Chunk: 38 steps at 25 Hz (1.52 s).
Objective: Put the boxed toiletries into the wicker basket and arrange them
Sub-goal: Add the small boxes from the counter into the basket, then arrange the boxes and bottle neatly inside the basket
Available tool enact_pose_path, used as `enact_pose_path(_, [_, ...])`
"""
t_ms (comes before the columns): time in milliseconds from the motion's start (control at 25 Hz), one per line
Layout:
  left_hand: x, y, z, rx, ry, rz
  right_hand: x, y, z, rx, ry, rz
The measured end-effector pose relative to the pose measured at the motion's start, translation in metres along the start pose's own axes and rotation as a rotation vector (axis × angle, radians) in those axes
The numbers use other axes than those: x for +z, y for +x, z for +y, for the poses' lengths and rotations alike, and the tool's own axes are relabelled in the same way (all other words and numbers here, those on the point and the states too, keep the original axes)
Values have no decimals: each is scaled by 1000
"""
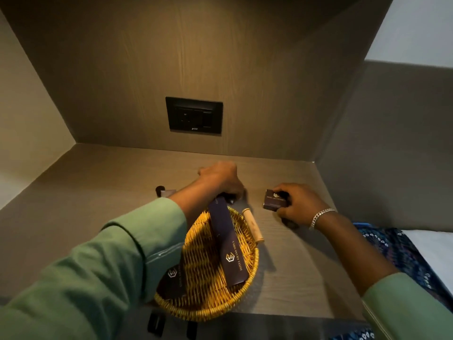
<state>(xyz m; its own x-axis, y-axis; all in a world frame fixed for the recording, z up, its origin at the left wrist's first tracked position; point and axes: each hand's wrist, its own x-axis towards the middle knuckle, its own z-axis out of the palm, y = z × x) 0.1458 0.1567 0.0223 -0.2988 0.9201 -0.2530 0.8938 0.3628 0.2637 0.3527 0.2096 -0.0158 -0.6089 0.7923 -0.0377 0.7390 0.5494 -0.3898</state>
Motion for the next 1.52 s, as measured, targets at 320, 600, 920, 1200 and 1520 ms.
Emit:
enact_pose_path(320, [-66,-86,-56,376,-454,374,-37,-59,-71,-316,281,49])
enact_pose_path(600, [-6,-124,-85,332,-13,-3,7,-89,-136,-484,59,-284])
enact_pose_path(920, [30,-114,-89,456,167,43,29,-90,-139,-551,-188,-330])
enact_pose_path(1200, [9,-150,-122,351,-330,472,-11,-72,-137,-542,6,-200])
enact_pose_path(1520, [48,-211,-148,222,-413,648,-8,38,-202,-596,85,-126])
